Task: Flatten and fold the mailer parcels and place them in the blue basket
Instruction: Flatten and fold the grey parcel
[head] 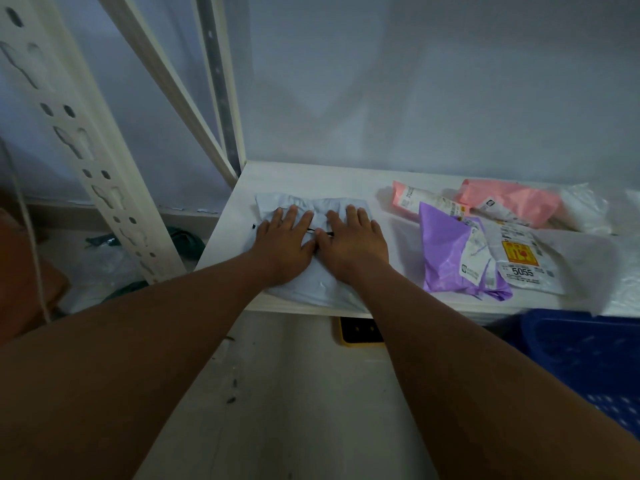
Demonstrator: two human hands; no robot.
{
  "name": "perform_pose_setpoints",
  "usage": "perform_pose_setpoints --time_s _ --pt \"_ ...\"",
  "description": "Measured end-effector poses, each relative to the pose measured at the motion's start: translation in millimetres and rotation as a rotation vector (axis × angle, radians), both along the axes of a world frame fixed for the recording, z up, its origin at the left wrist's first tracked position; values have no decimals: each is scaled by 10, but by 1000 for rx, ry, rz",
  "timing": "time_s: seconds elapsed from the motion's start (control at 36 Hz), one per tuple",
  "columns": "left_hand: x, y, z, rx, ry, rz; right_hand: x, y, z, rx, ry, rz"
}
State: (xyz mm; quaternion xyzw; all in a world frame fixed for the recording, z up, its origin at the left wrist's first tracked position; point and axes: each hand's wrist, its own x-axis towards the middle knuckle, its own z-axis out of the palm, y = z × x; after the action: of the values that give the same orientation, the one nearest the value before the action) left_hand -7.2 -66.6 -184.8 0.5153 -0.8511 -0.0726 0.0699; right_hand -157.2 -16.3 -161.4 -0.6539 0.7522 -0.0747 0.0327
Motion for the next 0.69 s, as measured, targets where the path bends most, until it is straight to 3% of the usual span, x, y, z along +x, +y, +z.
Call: perform_pose_setpoints --time_s 0.42,0.69 --pt "18 60 2 -58 -73 24 59 -6 -9 2 63 -27" --pt "52 72 -7 -53 14 2 23 -6 33 -7 -50 -74"
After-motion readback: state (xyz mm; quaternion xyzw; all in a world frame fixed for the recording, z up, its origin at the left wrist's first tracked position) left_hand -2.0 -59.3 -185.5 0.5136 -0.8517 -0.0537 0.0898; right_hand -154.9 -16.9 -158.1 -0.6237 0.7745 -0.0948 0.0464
